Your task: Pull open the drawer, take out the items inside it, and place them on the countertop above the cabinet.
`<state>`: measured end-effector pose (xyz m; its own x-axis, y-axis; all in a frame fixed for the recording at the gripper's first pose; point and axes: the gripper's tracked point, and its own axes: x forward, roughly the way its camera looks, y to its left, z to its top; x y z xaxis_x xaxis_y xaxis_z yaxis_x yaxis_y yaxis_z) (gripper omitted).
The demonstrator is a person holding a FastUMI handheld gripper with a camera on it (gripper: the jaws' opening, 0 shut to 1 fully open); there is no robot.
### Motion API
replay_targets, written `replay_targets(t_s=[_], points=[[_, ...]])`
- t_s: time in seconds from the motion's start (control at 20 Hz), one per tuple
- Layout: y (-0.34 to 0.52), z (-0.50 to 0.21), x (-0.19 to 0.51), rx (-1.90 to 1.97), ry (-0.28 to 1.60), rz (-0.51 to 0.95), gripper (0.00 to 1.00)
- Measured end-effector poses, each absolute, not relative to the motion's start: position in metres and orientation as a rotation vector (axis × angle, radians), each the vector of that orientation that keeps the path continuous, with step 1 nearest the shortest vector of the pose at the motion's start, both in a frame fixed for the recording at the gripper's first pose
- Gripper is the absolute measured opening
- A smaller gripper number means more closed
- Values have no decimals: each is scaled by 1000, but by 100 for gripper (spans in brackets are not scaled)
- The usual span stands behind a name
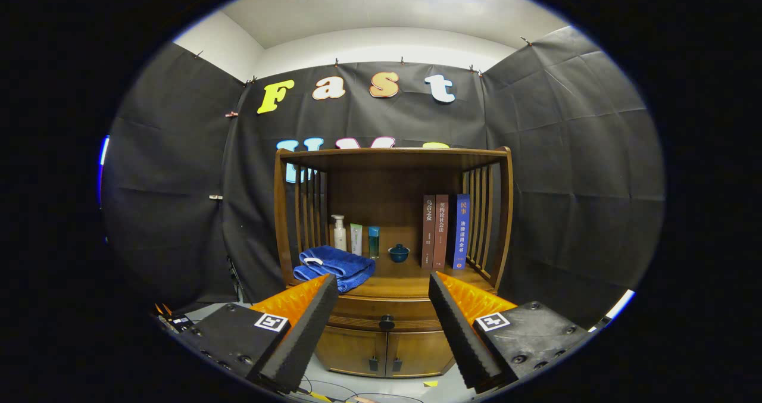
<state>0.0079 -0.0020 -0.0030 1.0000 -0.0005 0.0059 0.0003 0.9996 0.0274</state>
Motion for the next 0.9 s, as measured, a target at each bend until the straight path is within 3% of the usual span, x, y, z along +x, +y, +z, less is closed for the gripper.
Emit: replay_targets(t_s=[0.3, 0.9], points=[[-5, -24, 26, 51, 47, -2, 98], [11, -175, 144, 52, 317, -13, 99]])
